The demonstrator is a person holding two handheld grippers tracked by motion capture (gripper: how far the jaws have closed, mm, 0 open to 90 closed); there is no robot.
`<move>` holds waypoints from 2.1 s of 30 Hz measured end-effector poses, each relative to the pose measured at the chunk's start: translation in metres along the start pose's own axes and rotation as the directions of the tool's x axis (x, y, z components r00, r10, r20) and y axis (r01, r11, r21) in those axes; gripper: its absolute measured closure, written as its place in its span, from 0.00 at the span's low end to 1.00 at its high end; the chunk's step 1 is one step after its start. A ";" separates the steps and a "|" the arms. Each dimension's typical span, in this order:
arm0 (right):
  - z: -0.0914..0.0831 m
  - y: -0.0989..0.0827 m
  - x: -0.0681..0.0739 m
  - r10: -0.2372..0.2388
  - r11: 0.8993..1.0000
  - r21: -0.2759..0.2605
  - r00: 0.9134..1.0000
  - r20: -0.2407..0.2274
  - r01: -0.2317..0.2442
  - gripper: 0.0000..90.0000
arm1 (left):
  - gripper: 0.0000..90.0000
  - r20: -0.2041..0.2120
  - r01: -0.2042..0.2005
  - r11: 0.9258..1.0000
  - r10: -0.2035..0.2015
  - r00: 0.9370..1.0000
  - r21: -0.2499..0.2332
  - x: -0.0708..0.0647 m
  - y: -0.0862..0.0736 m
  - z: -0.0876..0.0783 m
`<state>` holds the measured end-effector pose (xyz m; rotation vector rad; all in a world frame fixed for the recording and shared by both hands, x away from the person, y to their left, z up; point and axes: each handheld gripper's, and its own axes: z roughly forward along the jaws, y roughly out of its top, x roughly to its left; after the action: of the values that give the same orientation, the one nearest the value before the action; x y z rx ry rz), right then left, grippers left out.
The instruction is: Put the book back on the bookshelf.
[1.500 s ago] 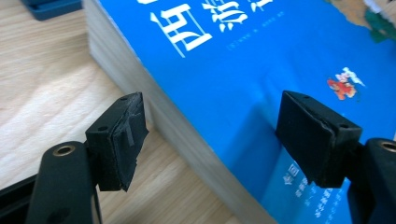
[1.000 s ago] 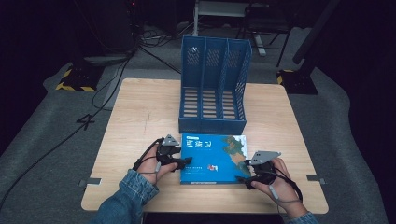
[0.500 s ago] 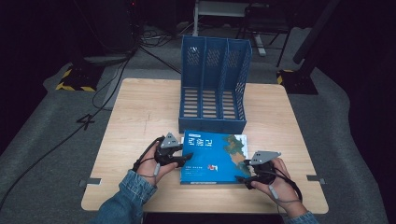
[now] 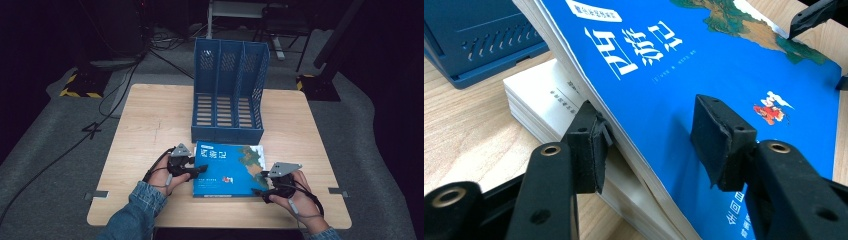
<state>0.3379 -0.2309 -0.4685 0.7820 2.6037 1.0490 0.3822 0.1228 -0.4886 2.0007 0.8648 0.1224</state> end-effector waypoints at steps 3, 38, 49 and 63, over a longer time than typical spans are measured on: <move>0.001 0.000 0.000 -0.004 1.000 -0.004 1.000 -0.001 0.004 0.29 | 0.56 -0.009 -0.004 1.000 0.004 1.000 0.003 -0.002 0.000 0.000; 0.021 0.045 0.057 -0.161 0.972 -0.162 0.983 0.085 0.173 0.26 | 0.92 0.086 0.046 0.999 -0.047 0.995 0.020 -0.036 0.049 -0.036; 0.041 0.056 0.077 -0.222 0.959 -0.163 0.971 0.084 0.233 0.29 | 0.92 0.083 0.052 0.997 -0.056 0.995 0.051 -0.043 0.069 -0.038; 0.059 0.056 0.098 -0.314 0.926 -0.140 0.920 0.233 0.352 0.23 | 0.92 0.085 0.084 0.993 -0.091 0.992 0.080 -0.049 0.078 -0.038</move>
<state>0.3012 -0.1087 -0.4729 0.3622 2.3176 1.0194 0.3712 0.0939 -0.3937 2.0193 0.9102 -0.0498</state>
